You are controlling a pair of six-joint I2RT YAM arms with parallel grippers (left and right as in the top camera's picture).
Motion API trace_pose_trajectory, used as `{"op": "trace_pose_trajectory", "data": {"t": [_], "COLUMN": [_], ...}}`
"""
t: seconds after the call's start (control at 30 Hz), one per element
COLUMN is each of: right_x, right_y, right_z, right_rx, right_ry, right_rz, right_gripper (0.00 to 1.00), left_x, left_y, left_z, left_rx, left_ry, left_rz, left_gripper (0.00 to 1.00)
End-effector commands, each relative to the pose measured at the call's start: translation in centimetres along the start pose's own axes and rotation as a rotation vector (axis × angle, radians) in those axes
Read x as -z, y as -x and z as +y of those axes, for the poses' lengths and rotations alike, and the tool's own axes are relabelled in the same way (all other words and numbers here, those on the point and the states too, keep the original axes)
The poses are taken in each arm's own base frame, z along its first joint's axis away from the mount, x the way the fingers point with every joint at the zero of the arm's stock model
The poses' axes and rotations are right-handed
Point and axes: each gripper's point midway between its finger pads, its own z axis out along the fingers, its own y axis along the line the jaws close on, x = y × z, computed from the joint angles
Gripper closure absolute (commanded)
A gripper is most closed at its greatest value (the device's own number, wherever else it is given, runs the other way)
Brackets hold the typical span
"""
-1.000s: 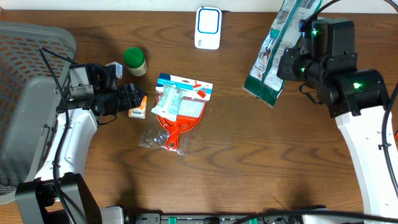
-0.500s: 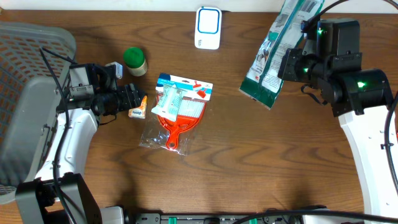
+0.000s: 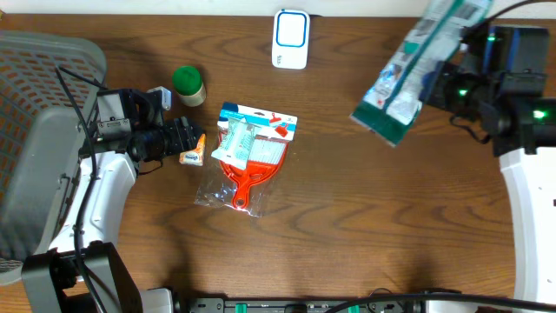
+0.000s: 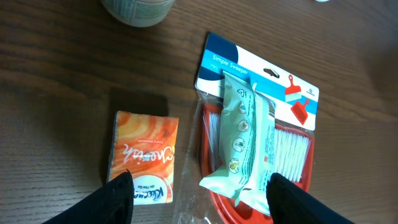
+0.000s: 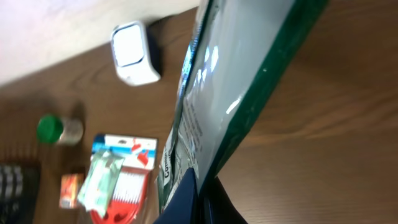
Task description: Scan the item barcode
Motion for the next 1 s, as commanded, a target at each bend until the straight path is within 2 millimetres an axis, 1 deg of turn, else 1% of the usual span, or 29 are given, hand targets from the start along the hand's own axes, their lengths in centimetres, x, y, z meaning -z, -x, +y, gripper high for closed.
{"op": "trace_pose_trajectory", "data": {"t": [0.0, 0.1, 0.17, 0.33, 0.5, 0.57, 0.6, 0.73, 0.97], "right_x": [0.8, 1.4, 1.6, 1.5, 1.6, 1.6, 1.7, 2.4, 2.9], "right_y": [1.5, 2.2, 2.2, 1.7, 1.8, 1.9, 2.0, 2.9, 5.4], "right_z": [-2.8, -5.1, -5.9, -5.8, -5.9, -6.3, -6.8, -9.8, -13.8], "right_rx": [-0.095, -0.142, -0.143, -0.109, -0.1, -0.101, -0.101, -0.108, -0.065], "right_ry": [-0.041, -0.079, -0.095, -0.091, -0.097, -0.118, -0.145, -0.29, -0.355], "right_rz": [-0.045, -0.063, -0.063, -0.04, -0.043, -0.05, -0.057, -0.106, -0.175], "right_gripper": [0.99, 0.99, 0.99, 0.99, 0.99, 0.99, 0.99, 0.99, 0.99], "left_x": [0.2, 0.2, 0.2, 0.2, 0.2, 0.2, 0.2, 0.2, 0.2], "left_y": [-0.1, -0.1, -0.1, -0.1, -0.1, -0.1, -0.1, -0.2, -0.3], "left_z": [0.4, 0.4, 0.4, 0.4, 0.4, 0.4, 0.4, 0.4, 0.4], "left_rx": [0.016, 0.016, 0.016, 0.016, 0.016, 0.016, 0.016, 0.018, 0.02], "left_ry": [0.018, 0.018, 0.017, 0.018, 0.018, 0.018, 0.017, 0.017, 0.018], "left_rz": [-0.002, -0.002, -0.002, -0.002, -0.002, -0.002, -0.002, 0.001, 0.006], "left_gripper": [0.31, 0.32, 0.31, 0.31, 0.31, 0.32, 0.31, 0.32, 0.32]}}
